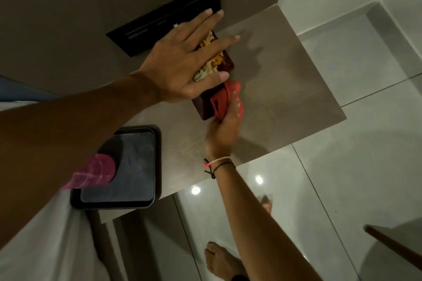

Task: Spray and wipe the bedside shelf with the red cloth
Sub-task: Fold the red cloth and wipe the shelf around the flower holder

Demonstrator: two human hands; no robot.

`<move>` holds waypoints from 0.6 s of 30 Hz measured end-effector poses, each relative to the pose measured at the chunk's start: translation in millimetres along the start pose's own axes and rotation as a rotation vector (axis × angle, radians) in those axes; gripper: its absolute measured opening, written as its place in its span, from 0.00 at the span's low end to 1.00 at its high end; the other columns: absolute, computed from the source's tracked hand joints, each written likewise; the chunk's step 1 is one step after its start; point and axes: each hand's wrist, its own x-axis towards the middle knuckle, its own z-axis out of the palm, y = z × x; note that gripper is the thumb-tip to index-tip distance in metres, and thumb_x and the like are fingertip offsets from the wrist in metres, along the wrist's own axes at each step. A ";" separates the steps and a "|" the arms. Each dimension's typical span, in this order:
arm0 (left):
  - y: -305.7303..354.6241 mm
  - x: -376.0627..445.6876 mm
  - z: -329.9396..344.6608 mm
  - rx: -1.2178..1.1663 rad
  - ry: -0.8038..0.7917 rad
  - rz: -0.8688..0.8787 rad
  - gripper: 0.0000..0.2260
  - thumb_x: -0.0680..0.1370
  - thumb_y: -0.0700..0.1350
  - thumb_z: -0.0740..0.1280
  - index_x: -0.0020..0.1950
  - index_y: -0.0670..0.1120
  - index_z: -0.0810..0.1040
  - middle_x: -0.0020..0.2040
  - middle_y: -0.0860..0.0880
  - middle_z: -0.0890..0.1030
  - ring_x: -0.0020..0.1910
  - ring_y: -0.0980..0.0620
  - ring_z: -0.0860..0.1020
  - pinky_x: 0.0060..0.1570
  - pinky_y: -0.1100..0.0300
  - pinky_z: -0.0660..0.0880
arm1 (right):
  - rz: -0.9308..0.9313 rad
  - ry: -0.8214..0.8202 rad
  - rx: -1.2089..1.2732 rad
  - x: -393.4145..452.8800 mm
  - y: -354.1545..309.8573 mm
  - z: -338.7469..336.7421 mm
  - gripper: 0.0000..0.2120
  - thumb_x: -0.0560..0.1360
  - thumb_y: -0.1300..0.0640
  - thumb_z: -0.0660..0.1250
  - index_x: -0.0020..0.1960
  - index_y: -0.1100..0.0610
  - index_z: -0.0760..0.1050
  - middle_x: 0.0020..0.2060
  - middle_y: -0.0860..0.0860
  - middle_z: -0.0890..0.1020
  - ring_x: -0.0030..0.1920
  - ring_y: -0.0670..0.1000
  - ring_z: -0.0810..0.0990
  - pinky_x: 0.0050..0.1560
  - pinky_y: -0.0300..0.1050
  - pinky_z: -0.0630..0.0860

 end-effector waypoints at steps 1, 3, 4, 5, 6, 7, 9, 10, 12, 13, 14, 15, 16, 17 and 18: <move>0.3 -0.1 -0.7 -0.001 -0.002 0.002 0.31 0.82 0.66 0.48 0.83 0.54 0.58 0.84 0.40 0.56 0.84 0.42 0.54 0.79 0.41 0.61 | -0.008 0.004 0.025 -3.5 0.5 0.8 0.33 0.78 0.72 0.62 0.80 0.58 0.59 0.76 0.58 0.70 0.77 0.57 0.68 0.77 0.53 0.68; 1.2 0.6 -2.3 -0.001 -0.017 0.004 0.31 0.82 0.66 0.48 0.83 0.54 0.58 0.84 0.40 0.55 0.84 0.42 0.54 0.79 0.41 0.60 | 0.054 -0.031 0.113 -3.7 2.7 -12.0 0.27 0.79 0.69 0.63 0.77 0.58 0.66 0.66 0.57 0.79 0.64 0.53 0.80 0.63 0.38 0.79; 2.4 0.3 -3.5 -0.001 -0.037 0.001 0.32 0.82 0.67 0.47 0.83 0.54 0.57 0.84 0.40 0.54 0.84 0.42 0.53 0.80 0.41 0.58 | 0.113 -0.082 0.161 -3.2 5.4 -23.3 0.21 0.79 0.68 0.64 0.71 0.57 0.73 0.58 0.54 0.83 0.55 0.50 0.83 0.52 0.31 0.80; 3.4 -0.2 -6.4 0.005 -0.057 -0.006 0.32 0.82 0.67 0.47 0.83 0.54 0.56 0.84 0.40 0.53 0.84 0.41 0.52 0.81 0.41 0.56 | 0.177 -0.139 0.232 -2.4 7.1 -36.7 0.16 0.78 0.68 0.65 0.63 0.55 0.78 0.51 0.50 0.84 0.50 0.49 0.83 0.45 0.31 0.80; 5.3 -0.6 -8.9 0.016 -0.079 -0.013 0.33 0.81 0.67 0.47 0.83 0.54 0.55 0.84 0.40 0.52 0.84 0.41 0.52 0.82 0.41 0.53 | 0.252 -0.189 0.313 -1.7 8.0 -50.6 0.15 0.77 0.69 0.65 0.57 0.53 0.80 0.48 0.49 0.84 0.50 0.53 0.84 0.45 0.35 0.80; 7.1 -1.1 -11.7 0.036 -0.093 -0.019 0.33 0.81 0.68 0.47 0.83 0.55 0.54 0.84 0.41 0.52 0.84 0.42 0.51 0.82 0.41 0.51 | 0.341 -0.225 0.381 -1.6 8.2 -63.1 0.15 0.76 0.69 0.66 0.56 0.54 0.81 0.48 0.52 0.85 0.52 0.57 0.84 0.48 0.42 0.81; 11.8 -3.4 -20.1 0.079 -0.069 -0.043 0.33 0.81 0.68 0.46 0.84 0.54 0.53 0.84 0.41 0.53 0.84 0.44 0.52 0.82 0.40 0.51 | 0.478 -0.295 0.494 -6.6 4.5 -85.9 0.18 0.75 0.69 0.66 0.63 0.60 0.79 0.55 0.58 0.85 0.55 0.59 0.83 0.52 0.49 0.81; 15.2 -7.2 -24.9 0.079 -0.025 -0.093 0.33 0.81 0.67 0.46 0.83 0.54 0.54 0.84 0.41 0.54 0.84 0.44 0.54 0.81 0.41 0.53 | 0.527 -0.340 0.555 -10.4 2.1 -93.5 0.20 0.76 0.67 0.65 0.67 0.61 0.77 0.58 0.59 0.84 0.56 0.58 0.83 0.52 0.50 0.81; 26.6 -21.3 -31.4 -0.068 0.158 -0.273 0.31 0.83 0.64 0.50 0.82 0.50 0.62 0.80 0.40 0.64 0.79 0.43 0.66 0.76 0.44 0.64 | 0.604 -0.418 0.702 -18.0 -2.7 -105.0 0.23 0.75 0.61 0.63 0.70 0.61 0.75 0.59 0.59 0.84 0.56 0.57 0.83 0.55 0.51 0.80; 33.7 -34.5 -33.8 -0.196 0.285 -0.386 0.28 0.83 0.61 0.54 0.79 0.48 0.67 0.76 0.40 0.70 0.73 0.44 0.72 0.70 0.47 0.71 | 0.626 -0.447 0.754 -22.1 -6.2 -108.1 0.24 0.74 0.57 0.63 0.69 0.60 0.75 0.58 0.57 0.85 0.55 0.56 0.84 0.55 0.52 0.79; 42.8 -49.2 -34.2 -0.329 0.384 -0.506 0.25 0.83 0.58 0.58 0.75 0.46 0.71 0.70 0.42 0.74 0.66 0.47 0.76 0.63 0.51 0.75 | 0.633 -0.472 0.788 -25.2 -8.7 -109.0 0.24 0.73 0.55 0.63 0.67 0.59 0.77 0.55 0.56 0.86 0.54 0.56 0.85 0.54 0.53 0.79; 50.9 -66.6 -32.8 -0.472 0.427 -0.640 0.21 0.83 0.56 0.60 0.71 0.45 0.74 0.65 0.43 0.76 0.61 0.49 0.78 0.59 0.54 0.77 | 0.631 -0.488 0.803 -28.3 -11.5 -105.8 0.22 0.74 0.54 0.62 0.66 0.58 0.78 0.54 0.55 0.87 0.54 0.56 0.85 0.54 0.54 0.79; 58.0 -84.5 -30.5 -0.638 0.405 -0.783 0.18 0.83 0.55 0.62 0.68 0.45 0.75 0.62 0.45 0.77 0.57 0.51 0.79 0.57 0.54 0.78 | 0.626 -0.497 0.810 -31.4 -14.6 -99.8 0.21 0.75 0.54 0.60 0.64 0.57 0.78 0.53 0.54 0.87 0.53 0.55 0.85 0.53 0.54 0.80; 66.3 -98.8 -26.8 -0.849 0.328 -0.930 0.17 0.82 0.55 0.64 0.65 0.46 0.77 0.60 0.45 0.79 0.57 0.50 0.80 0.59 0.52 0.79 | 0.620 -0.509 0.819 -33.2 -16.5 -93.8 0.20 0.75 0.54 0.59 0.64 0.57 0.79 0.52 0.53 0.88 0.53 0.55 0.85 0.54 0.54 0.80; 69.9 -115.7 -24.2 -1.089 0.236 -1.062 0.16 0.82 0.55 0.65 0.64 0.46 0.78 0.60 0.46 0.81 0.58 0.48 0.81 0.62 0.49 0.79 | 0.623 -0.525 0.821 -36.2 -19.0 -81.4 0.20 0.76 0.54 0.58 0.64 0.56 0.78 0.52 0.53 0.88 0.54 0.55 0.85 0.54 0.55 0.79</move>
